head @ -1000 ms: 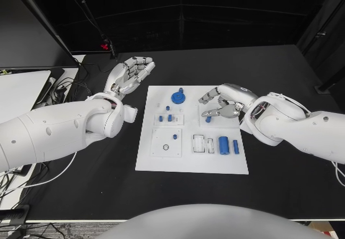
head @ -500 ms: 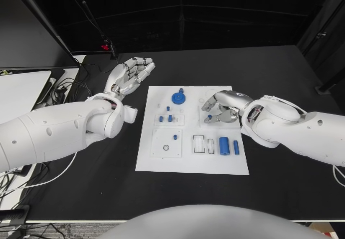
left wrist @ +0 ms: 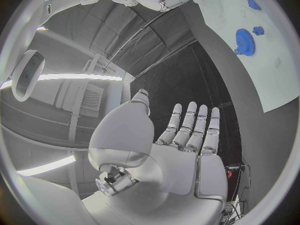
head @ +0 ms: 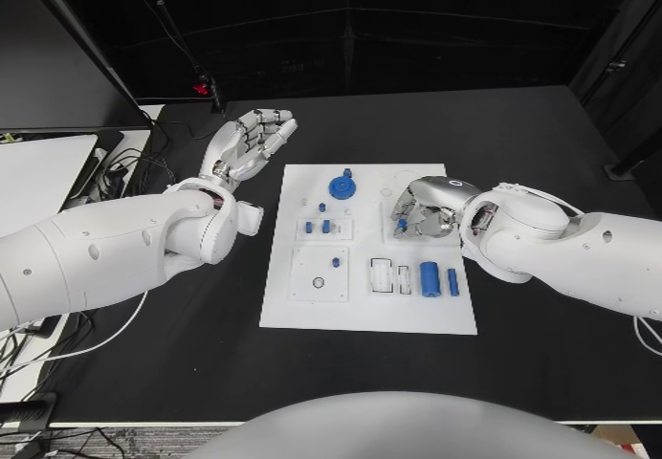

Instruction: Assemble the parts on the task board

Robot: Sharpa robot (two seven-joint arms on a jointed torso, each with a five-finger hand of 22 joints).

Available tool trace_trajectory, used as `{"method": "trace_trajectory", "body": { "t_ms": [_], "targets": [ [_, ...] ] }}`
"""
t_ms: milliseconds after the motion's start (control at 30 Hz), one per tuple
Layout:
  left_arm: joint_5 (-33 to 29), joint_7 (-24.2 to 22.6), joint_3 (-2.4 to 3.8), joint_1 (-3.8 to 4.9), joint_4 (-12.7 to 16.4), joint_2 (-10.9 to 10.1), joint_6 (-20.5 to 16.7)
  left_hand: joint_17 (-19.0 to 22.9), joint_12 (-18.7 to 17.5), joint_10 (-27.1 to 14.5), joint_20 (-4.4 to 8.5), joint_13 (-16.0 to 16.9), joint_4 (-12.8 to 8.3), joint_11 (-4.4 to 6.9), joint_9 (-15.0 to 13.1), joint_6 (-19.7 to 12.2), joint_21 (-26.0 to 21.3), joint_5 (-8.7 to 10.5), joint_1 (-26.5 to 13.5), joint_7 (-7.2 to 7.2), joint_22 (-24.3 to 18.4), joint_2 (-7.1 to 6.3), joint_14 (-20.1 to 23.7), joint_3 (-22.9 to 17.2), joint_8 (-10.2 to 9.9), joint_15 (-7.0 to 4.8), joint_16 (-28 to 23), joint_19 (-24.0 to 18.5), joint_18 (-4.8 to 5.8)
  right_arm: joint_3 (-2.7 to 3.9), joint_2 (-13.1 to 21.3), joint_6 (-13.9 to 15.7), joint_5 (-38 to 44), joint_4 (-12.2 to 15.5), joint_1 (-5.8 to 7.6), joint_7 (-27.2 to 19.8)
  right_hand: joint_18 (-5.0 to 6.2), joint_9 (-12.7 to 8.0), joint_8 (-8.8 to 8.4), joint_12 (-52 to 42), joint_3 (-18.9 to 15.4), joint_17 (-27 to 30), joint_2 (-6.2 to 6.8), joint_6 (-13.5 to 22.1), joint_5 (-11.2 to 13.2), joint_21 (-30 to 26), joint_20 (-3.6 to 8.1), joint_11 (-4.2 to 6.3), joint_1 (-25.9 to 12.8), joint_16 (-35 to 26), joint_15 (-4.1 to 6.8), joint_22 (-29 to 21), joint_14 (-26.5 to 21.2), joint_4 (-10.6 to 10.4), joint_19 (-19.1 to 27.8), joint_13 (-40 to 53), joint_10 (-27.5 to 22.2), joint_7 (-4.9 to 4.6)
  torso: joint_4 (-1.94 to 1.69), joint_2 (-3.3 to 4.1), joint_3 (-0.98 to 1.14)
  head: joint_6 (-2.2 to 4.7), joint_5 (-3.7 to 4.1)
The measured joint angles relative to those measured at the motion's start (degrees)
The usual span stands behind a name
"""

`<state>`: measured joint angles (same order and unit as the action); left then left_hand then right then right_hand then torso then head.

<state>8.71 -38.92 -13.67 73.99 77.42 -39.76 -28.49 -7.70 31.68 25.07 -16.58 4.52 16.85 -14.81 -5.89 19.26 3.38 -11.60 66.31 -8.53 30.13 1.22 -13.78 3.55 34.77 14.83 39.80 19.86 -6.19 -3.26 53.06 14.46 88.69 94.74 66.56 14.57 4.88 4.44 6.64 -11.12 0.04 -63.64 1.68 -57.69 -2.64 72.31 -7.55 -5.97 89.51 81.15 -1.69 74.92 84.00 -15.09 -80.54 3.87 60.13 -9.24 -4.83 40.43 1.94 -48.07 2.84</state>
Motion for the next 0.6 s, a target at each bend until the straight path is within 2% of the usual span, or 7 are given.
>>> {"method": "trace_trajectory", "body": {
  "t_ms": [167,367,500,600],
  "targets": [
    [0.0,0.0,0.0,-0.01,0.0,0.0,0.0,0.0,0.0,0.0,0.0,0.0,0.0,0.0,0.0,0.0,0.0,0.0,0.0,0.0,0.0,0.0,0.0,0.0,0.0,0.0,0.0,0.0,0.0,0.0,-0.2,-0.5,0.4,0.0,0.0,0.8,0.0,0.1,0.58,-0.5,0.6,0.4,-0.68,-1.8,0.0,0.0,0.12,0.53,0.8,-0.1,0.5,0.0,-0.1,-0.2,0.1,-0.1,1.8,0.37,0.0,0.0,-0.01,-0.14,0.01],
    [0.0,0.0,0.0,-0.01,0.0,0.0,0.0,0.0,0.0,0.0,0.0,0.0,0.0,0.0,0.0,0.0,0.0,0.0,0.0,0.0,0.0,0.0,0.0,0.0,0.0,0.0,0.0,0.0,0.0,0.01,-0.5,-0.9,0.9,0.0,-0.01,1.3,0.0,0.5,1.7,-0.6,2.0,0.6,-1.66,-5.0,0.0,-0.3,1.06,1.73,2.9,-0.4,1.65,0.0,0.0,0.1,0.1,-0.3,5.3,1.56,0.0,-0.02,-0.02,-0.15,0.01],
    [0.0,0.0,0.0,-0.02,0.0,0.0,0.0,0.0,0.0,0.0,0.0,0.0,0.0,0.0,0.0,0.0,0.0,0.0,0.0,0.0,0.0,0.0,0.0,0.0,0.0,0.0,0.0,0.0,0.0,0.03,-0.5,-0.9,1.6,0.0,-0.01,1.4,0.0,0.6,2.29,-0.5,2.7,0.2,-1.62,-7.0,0.0,-0.3,1.94,2.5,4.2,-0.4,2.24,0.0,0.1,0.3,-0.1,-0.5,7.4,2.4,0.0,-0.02,-0.01,-0.15,-0.03],
    [0.0,0.0,0.0,-0.02,0.0,0.0,0.0,0.0,0.0,0.0,0.0,0.0,0.0,0.0,0.0,0.0,0.0,0.0,0.0,0.0,0.0,0.0,0.0,0.0,0.0,0.0,0.0,0.0,0.0,0.03,-0.5,-0.9,2.2,0.0,-0.01,1.4,0.0,0.6,2.46,-0.1,2.9,-0.1,-1.42,-7.6,0.1,-0.3,2.13,2.8,4.8,-0.4,2.53,0.0,-0.1,0.1,-0.3,-0.5,8.3,2.81,-0.01,-0.03,0.01,-0.15,-0.04]
  ]
}}
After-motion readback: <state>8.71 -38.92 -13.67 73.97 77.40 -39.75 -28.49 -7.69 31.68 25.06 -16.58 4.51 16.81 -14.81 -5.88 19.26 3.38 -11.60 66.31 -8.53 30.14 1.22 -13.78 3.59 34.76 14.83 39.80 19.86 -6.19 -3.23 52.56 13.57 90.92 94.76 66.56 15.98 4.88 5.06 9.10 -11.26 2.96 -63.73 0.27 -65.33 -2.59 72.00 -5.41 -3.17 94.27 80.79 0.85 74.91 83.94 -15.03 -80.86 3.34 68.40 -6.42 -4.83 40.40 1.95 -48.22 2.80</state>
